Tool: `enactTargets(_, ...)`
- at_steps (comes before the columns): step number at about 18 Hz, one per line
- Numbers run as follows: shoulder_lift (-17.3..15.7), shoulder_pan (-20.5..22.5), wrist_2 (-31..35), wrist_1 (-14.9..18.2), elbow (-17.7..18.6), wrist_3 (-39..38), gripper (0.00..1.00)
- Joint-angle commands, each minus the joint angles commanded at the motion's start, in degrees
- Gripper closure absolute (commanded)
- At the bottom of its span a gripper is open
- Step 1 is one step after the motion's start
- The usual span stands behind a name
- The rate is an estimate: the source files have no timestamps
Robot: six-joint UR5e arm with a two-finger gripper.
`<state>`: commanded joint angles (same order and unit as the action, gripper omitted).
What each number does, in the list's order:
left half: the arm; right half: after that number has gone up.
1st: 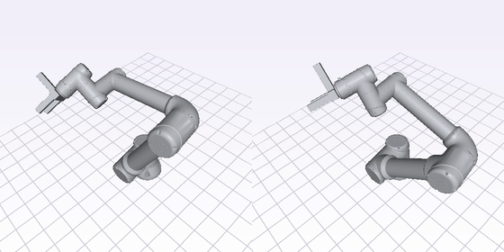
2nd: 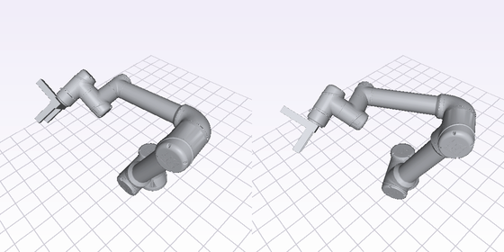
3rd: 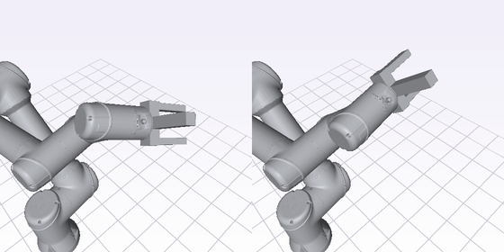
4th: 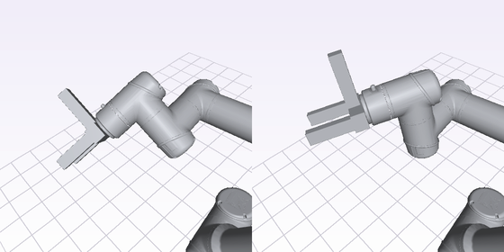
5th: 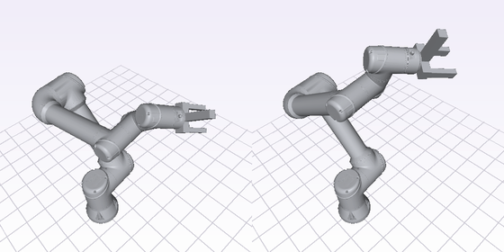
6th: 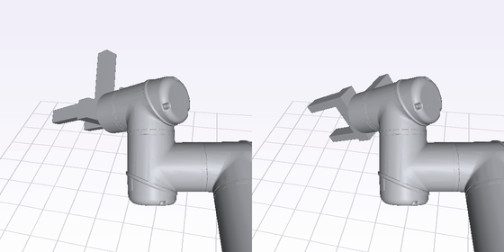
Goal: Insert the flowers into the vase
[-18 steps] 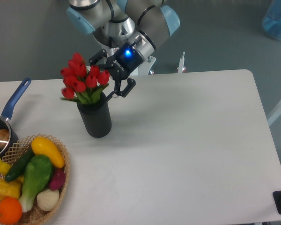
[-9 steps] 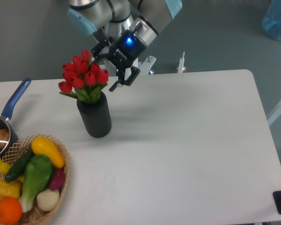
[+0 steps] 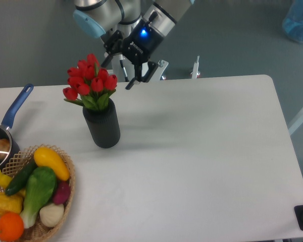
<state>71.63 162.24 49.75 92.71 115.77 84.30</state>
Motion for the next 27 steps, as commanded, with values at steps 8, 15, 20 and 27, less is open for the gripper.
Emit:
enactTargets(8,2.9,9.0,1.7,-5.4,-6.2,-1.4,0.00)
enactTargets(15,13.9,11.3,21.5,-19.5,-11.7,1.7,0.00)
enactTargets(20,26.7,12.1,24.5,-29.4,-18.5,7.7,0.00)
enactTargets(27,39.5,11.1,29.6,-35.8,-24.9,9.9,0.00)
